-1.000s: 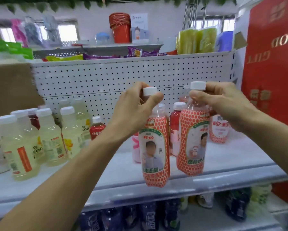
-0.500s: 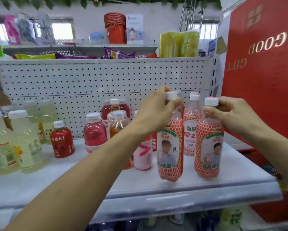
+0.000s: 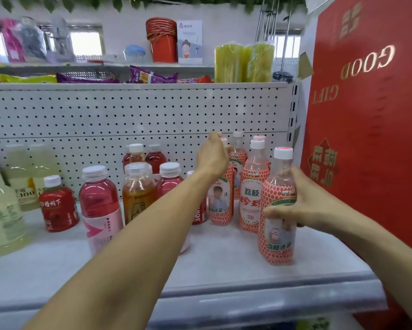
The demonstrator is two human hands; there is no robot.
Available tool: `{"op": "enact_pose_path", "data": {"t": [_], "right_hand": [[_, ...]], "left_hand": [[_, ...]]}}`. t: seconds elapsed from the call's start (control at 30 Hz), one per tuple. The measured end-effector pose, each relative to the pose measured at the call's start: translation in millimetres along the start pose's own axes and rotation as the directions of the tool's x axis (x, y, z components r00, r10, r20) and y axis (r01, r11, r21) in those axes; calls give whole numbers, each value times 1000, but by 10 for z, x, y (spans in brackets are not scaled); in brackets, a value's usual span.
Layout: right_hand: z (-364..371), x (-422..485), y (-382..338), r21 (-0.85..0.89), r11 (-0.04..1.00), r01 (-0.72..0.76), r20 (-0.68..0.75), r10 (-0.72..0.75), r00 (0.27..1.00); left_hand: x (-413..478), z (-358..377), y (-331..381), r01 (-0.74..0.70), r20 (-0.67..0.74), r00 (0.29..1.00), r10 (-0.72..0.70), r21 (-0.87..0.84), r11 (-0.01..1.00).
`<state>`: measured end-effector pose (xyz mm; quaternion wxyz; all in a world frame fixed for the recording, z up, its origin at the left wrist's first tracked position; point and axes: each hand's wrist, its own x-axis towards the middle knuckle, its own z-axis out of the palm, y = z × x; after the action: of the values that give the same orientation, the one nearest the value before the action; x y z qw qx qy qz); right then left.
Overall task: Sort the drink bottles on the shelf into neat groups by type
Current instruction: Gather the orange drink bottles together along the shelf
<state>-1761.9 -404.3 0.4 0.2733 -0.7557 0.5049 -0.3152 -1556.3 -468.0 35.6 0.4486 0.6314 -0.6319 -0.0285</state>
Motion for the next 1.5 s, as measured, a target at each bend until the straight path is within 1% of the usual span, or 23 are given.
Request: {"op": "enact_pose_path", "data": {"t": [0.07, 0.13, 0.23, 0.33, 0.4, 0.53, 0.7, 0.77, 0.8, 0.87, 0.9, 0.93, 0.97, 1.0, 1.03, 1.07, 1.13, 1.2, 1.27, 1.33, 1.4, 1.43, 1.5], "right_hand": [[34, 6, 49, 12, 1000, -8, 31, 8, 999], [68, 46, 42, 12, 1000, 16, -19, -16, 1000], [153, 139, 13, -62, 997, 36, -120, -43, 992], [228, 244, 8, -87, 996, 32, -141, -44, 989], [266, 304, -4, -89, 995, 35, -146, -48, 988], [350, 401, -28, -108, 994, 23, -182, -43, 982], [509, 429, 54, -30, 999, 15, -246, -22, 969], [594, 385, 71, -4, 1000, 4, -334, -5, 943], [649, 349, 57, -29, 999, 17, -410, -27, 912], [780, 272, -23, -132, 981, 138, -560, -189, 806], [855, 234, -105, -166, 958, 233, -603, -286, 745], [936, 202, -209, -179, 929, 324, -613, -363, 702], [1011, 163, -330, -174, 900, 400, -597, -420, 684], [1088, 136, -448, -147, 878, 455, -561, -453, 693], [1165, 103, -567, -97, 869, 485, -510, -462, 725], [1242, 87, -661, -26, 869, 494, -449, -452, 771], [1368, 72, -811, 137, 880, 455, -321, -395, 861], [1477, 102, -917, 262, 890, 374, -227, -320, 920], [1590, 153, -968, 326, 902, 284, -171, -239, 956], [1711, 180, -976, 391, 897, 206, -133, -166, 977], [1833, 182, -944, 411, 898, 155, -116, -117, 986], [1890, 185, -923, 415, 900, 134, -113, -95, 989], [1982, 190, -897, 406, 909, 98, -122, -53, 991]], "left_hand": [[38, 41, 4, 20, 13, 1000, -20, -5, 1000], [36, 58, 8, 27, 21, 999, -27, 4, 1000], [-19, 25, 0, 9, 76, 997, -14, 69, 998], [-152, -62, 12, -31, 152, 988, 11, 128, 991], [-289, -123, 41, -71, 166, 985, 47, 140, 988], [-590, -266, 60, -124, 139, 984, 107, 115, 986], [-1087, -487, -74, -239, 73, 970, 233, 93, 966], [-1309, -600, -224, -281, 55, 959, 277, 117, 953], [-1412, -665, -318, -300, 41, 954, 297, 125, 946], [-1582, -795, -513, -334, -10, 941, 338, 123, 935], [-1648, -853, -612, -353, -53, 931, 361, 120, 928], [-1698, -904, -719, -374, -110, 915, 387, 126, 919], [-1735, -950, -822, -389, -173, 895, 410, 147, 910], [-1763, -1000, -925, -393, -237, 873, 426, 176, 903], [-1781, -1055, -1026, -378, -300, 855, 424, 200, 904], [-1789, -1111, -1122, -342, -362, 844, 395, 204, 917], [-1786, -1239, -1296, -234, -451, 848, 278, 153, 960], [-1751, -1354, -1482, -83, -461, 883, 92, 40, 996], [-1700, -1439, -1636, 104, -347, 928, -139, -118, 988], [-1650, -1489, -1749, 228, -184, 942, -281, -265, 937], [-1604, -1492, -1827, 290, -38, 944, -327, -375, 881], [-1578, -1477, -1871, 302, 9, 945, -327, -408, 862], [-1532, -1446, -1940, 314, 50, 944, -325, -433, 845]]}}
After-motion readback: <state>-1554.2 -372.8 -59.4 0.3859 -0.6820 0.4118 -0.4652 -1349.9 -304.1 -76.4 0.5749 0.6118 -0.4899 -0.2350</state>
